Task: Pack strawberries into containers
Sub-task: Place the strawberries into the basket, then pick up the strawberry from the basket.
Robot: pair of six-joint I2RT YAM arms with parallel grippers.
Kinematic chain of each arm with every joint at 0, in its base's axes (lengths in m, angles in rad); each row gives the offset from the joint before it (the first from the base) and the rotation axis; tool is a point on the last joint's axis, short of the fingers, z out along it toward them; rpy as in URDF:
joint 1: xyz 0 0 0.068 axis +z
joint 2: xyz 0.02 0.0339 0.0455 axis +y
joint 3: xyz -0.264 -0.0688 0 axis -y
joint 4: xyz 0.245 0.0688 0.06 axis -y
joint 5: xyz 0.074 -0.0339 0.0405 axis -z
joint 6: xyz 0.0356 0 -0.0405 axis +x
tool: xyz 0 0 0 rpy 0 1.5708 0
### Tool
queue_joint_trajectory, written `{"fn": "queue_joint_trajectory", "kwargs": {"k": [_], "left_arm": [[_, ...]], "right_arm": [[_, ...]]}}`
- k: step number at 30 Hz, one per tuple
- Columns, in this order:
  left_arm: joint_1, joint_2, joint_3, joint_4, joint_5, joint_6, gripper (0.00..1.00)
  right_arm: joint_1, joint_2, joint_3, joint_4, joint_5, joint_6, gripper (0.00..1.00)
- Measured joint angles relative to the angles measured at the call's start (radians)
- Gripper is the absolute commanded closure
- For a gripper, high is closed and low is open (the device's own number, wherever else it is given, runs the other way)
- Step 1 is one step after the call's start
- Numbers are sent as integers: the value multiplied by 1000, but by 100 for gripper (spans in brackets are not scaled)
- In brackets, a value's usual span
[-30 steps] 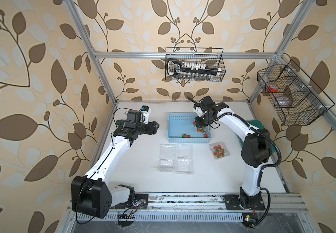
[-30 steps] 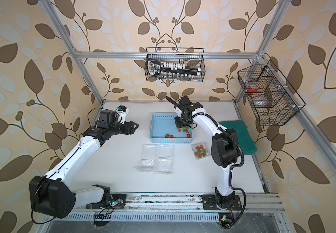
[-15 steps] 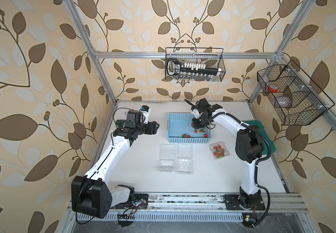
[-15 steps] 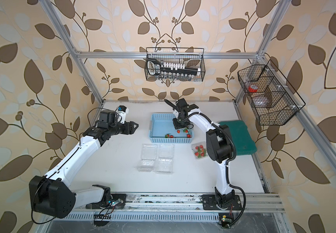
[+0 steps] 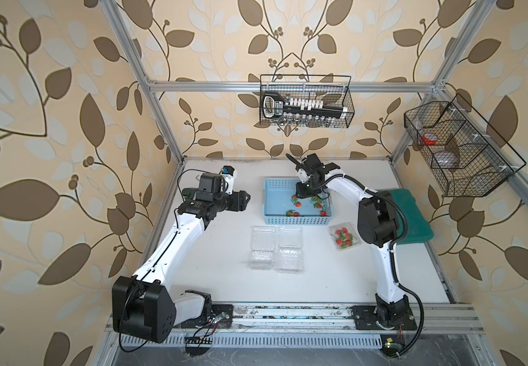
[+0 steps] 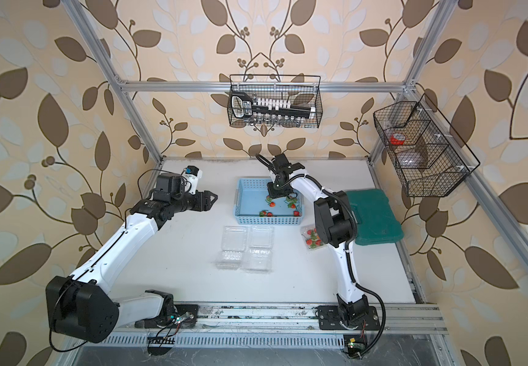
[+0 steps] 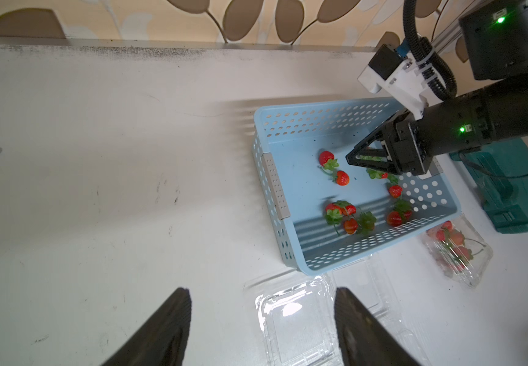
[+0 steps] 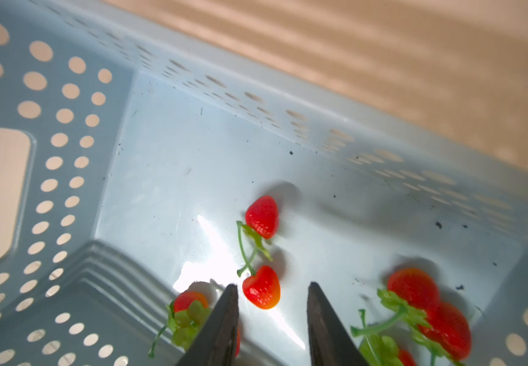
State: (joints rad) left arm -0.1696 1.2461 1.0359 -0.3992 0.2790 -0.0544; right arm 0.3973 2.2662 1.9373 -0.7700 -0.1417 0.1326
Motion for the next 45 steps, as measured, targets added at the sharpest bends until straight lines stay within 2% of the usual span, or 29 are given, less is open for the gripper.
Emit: {"fn": "queue_joint_trajectory", "kwargs": {"k": [8,16,27,45], "left_arm": [[0,0,0,0,0,0,27],[0,1,0,0,1,0,27],[0,2,0,0,1,0,27],[0,4,0,0,1,0,27]], "right_arm": [[8,-2,-2,-11,9,-42,58],[54,-2,-2,-70,71,-113,53],[52,47,-3,-87,142,-152,52],[52,101,42,-72,146,-160,64]]}}
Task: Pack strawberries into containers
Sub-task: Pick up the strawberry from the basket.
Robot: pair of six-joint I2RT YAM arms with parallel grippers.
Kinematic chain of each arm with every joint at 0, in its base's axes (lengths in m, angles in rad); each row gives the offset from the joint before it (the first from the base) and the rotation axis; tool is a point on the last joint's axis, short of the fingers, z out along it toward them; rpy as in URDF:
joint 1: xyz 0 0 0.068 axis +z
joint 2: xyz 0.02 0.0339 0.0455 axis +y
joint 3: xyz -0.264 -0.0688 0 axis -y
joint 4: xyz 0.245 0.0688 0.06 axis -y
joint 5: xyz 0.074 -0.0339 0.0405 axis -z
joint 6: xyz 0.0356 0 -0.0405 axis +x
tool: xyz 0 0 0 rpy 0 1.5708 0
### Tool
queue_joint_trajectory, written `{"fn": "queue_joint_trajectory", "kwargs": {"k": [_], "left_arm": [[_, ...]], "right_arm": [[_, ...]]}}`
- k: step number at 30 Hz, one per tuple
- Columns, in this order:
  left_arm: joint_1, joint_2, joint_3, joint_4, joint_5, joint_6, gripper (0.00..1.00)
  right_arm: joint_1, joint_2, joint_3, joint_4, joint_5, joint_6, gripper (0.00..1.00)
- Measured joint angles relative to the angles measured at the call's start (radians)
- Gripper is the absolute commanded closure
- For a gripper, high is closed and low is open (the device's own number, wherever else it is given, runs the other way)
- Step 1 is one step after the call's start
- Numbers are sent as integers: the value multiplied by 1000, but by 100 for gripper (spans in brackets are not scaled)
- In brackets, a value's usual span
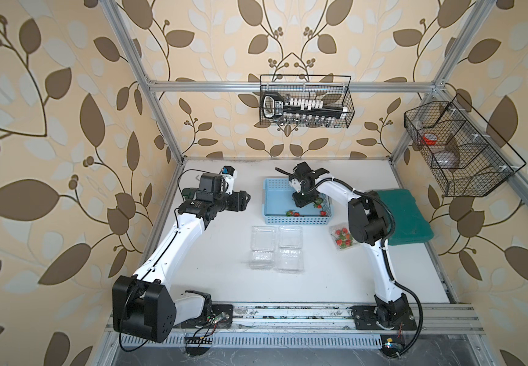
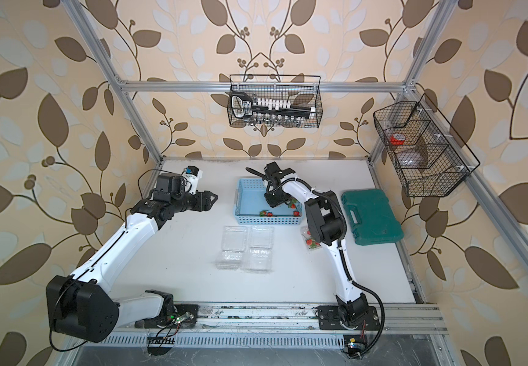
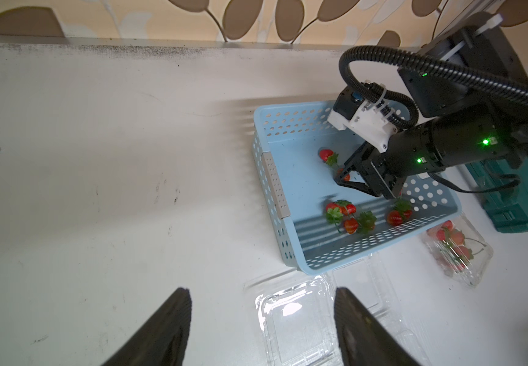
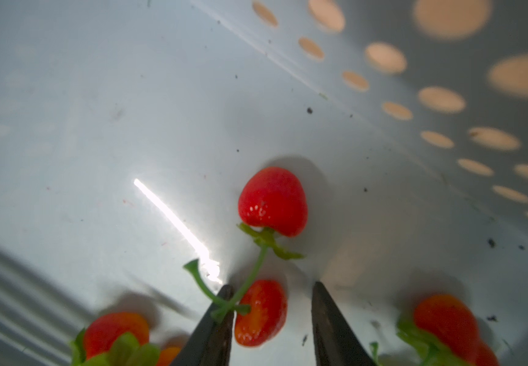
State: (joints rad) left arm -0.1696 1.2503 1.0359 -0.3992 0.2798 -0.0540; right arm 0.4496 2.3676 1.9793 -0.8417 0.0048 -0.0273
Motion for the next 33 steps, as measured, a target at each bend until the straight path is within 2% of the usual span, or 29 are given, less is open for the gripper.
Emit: {"fn": "queue_joint_trajectory", "kwargs": {"k": [8,13,18,27,33], "left_arm": [[0,0,0,0,0,0,27],[0,0,0,0,0,0,27],[0,0,0,0,0,0,27],[0,0,0,0,0,0,27],[0,0,0,0,0,0,27]], "right_arm": [[0,15,23,5,0,0,87],[0,14,23,7,0,1,93],[2,-27,-24,11,-1,10,93],[57,-331,-223,38,-8,54,91],[222,-610,-500,118,-24,122,88]]}}
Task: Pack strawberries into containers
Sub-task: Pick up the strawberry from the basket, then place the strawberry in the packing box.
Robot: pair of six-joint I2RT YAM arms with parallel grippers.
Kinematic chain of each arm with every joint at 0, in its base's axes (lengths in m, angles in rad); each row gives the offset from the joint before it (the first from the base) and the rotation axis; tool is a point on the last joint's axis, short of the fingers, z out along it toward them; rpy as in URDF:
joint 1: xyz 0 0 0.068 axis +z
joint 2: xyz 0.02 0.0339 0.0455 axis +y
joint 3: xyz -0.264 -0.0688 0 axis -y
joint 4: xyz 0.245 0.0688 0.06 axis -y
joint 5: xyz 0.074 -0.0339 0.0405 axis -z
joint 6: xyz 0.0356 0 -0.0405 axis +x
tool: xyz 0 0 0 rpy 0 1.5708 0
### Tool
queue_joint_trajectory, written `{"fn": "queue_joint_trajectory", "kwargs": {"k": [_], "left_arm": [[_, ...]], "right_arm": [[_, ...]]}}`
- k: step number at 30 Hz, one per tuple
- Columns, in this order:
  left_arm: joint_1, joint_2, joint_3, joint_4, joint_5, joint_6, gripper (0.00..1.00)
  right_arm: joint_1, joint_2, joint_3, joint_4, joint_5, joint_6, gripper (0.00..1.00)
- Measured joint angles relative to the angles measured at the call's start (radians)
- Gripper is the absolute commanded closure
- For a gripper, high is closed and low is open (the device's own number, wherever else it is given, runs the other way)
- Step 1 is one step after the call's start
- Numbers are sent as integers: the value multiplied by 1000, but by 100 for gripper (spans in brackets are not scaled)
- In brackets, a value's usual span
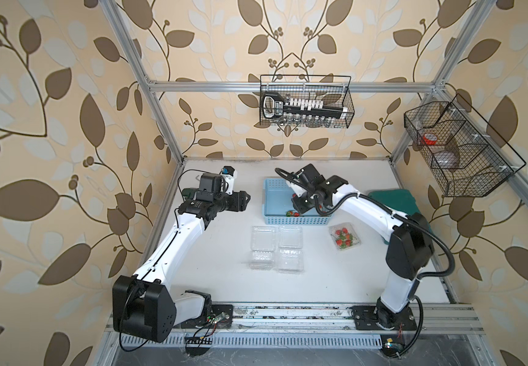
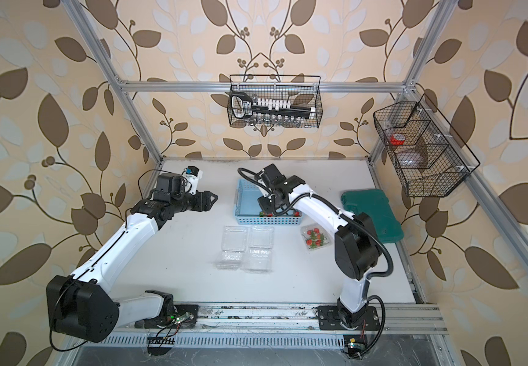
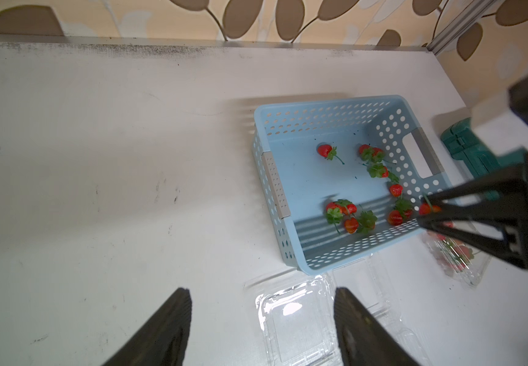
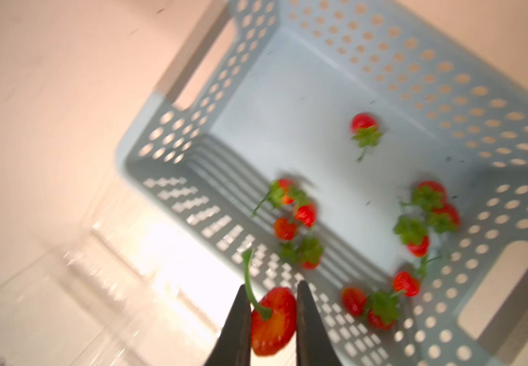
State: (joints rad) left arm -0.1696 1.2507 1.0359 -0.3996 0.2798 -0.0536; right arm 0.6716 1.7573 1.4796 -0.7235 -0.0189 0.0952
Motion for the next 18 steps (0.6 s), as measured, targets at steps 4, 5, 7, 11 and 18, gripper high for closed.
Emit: {"fn": "queue_joint_trajectory", "kwargs": {"k": [4,5,7,11,18], "left_arm": [[0,0,0,0,0,0,27],[0,0,0,0,0,0,27],[0,0,0,0,0,0,27],[0,0,0,0,0,0,27],[0,0,0,0,0,0,27]], "right_arm": [[172,-109,-188,54,-37,76,88],[214,-115,-222,66,-43,97,88],[279,-111,-277,93,-55,132,88],[357,-64,-335,124,-57,201,87],[372,-6,-343,173,-30,272,84]]}}
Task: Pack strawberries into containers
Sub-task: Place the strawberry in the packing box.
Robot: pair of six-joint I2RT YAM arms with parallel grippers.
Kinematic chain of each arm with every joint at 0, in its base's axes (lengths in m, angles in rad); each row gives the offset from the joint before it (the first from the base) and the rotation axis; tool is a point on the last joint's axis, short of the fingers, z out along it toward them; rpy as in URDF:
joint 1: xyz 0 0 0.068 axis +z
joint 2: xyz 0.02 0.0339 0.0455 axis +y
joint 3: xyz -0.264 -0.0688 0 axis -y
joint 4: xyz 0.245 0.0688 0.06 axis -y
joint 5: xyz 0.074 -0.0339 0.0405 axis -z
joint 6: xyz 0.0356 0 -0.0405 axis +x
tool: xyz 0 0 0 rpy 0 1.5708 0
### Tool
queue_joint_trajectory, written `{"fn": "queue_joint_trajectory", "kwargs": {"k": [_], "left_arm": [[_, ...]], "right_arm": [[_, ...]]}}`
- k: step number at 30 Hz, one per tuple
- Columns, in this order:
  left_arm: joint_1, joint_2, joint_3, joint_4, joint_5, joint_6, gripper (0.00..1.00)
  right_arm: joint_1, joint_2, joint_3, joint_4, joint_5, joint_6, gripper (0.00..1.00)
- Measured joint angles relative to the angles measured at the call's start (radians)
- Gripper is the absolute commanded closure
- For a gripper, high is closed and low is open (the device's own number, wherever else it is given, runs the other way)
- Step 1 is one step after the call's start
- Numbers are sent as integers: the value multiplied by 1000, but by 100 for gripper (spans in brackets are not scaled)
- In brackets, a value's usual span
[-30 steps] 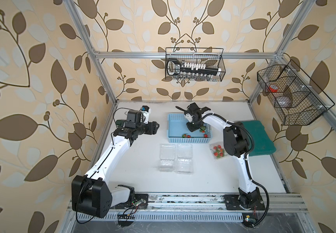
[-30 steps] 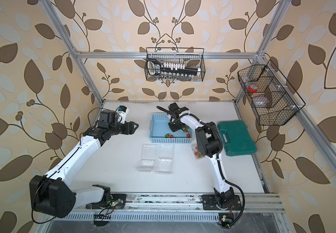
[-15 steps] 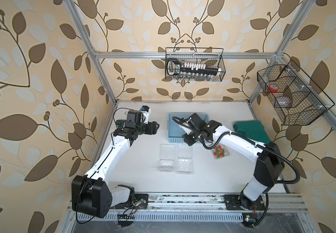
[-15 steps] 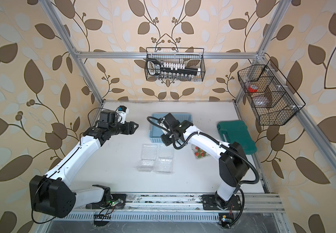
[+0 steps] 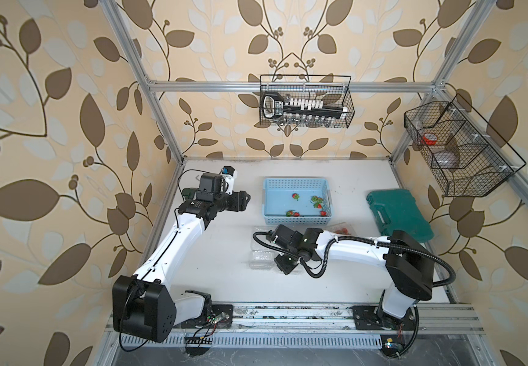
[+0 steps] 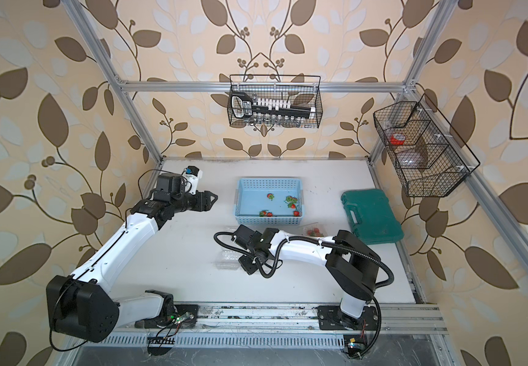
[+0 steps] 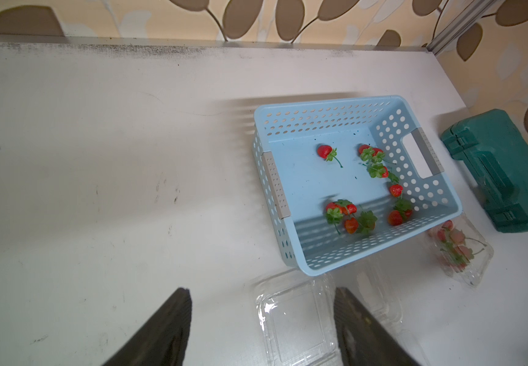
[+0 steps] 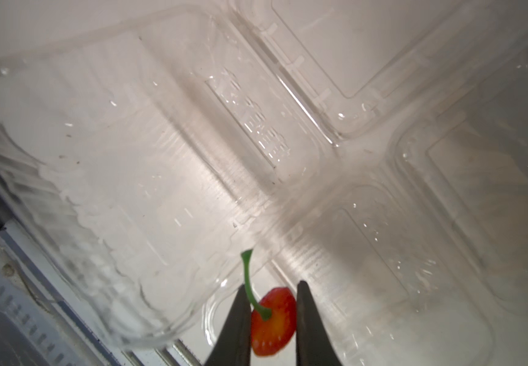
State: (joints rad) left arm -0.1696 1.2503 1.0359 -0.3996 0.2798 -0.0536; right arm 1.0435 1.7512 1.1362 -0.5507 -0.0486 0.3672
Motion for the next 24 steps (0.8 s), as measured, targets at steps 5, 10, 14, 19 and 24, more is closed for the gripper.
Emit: {"fn": "queue_joint_trajectory", "kwargs": {"k": [5,10,14,19,24], "left_arm": [[0,0,0,0,0,0,27],[0,-1,0,0,0,0,27],[0,-1,0,0,0,0,27],[0,-1,0,0,0,0,27],[0,-1,0,0,0,0,27]], "right_arm": [[0,29,1,14,36,28,65],[0,58,6,10,72,41,58],[-3,48,16,-8,112,37,58],[-35,-32,48,-47,145,22,58],[-138,-106,125,-51,149,-18,58]]}}
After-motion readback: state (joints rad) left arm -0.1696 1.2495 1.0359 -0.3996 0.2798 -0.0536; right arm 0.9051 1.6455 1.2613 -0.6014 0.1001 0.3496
